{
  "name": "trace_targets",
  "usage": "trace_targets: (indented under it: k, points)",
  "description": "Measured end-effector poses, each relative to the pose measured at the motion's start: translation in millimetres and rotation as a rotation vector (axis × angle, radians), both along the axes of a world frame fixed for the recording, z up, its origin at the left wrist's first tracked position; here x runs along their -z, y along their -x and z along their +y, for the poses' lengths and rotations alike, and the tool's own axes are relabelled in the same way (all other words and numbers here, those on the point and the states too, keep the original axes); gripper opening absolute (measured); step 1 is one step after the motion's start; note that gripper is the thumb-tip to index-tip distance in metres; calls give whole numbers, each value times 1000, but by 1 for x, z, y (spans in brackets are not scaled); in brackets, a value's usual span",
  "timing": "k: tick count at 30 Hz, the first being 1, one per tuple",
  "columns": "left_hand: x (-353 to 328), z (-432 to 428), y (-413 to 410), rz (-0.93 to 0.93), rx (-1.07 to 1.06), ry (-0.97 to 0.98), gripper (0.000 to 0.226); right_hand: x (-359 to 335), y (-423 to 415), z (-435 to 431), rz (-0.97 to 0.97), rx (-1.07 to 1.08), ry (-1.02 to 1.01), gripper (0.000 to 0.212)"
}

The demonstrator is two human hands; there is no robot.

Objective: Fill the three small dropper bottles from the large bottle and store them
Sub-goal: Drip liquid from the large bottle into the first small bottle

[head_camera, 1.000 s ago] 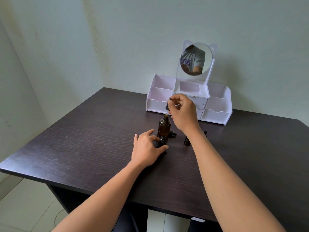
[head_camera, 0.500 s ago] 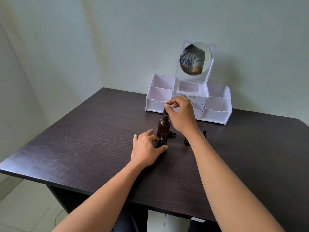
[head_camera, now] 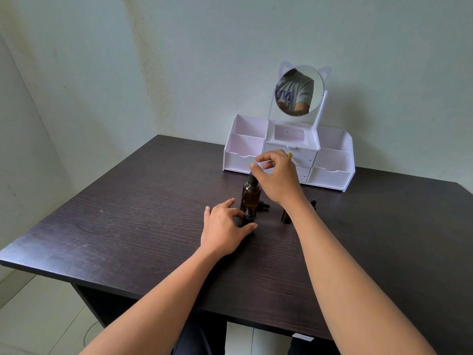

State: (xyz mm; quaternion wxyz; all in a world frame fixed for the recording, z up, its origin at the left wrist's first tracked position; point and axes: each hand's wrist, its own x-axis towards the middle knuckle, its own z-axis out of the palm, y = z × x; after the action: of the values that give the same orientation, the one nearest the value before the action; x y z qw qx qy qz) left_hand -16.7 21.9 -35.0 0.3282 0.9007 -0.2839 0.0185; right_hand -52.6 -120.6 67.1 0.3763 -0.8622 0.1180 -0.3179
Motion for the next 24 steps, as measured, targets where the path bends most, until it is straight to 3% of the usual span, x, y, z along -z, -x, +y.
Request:
trace_targets:
  k: [11,17,20,24]
  points:
    - [-1,1,2,-9,2,9,47,0,0,-2,75,-14,56,4]
    - [-2,1,2,-8,1,8,47,-1,-2,-3,107,-17,44,7]
    - [-2,1,1,-3,6,1,47,-2,1,-3,122,-14,25,20]
    - [-1,1,1,-3,2,-1,47,-1,1,-2,139,-9,53,8]
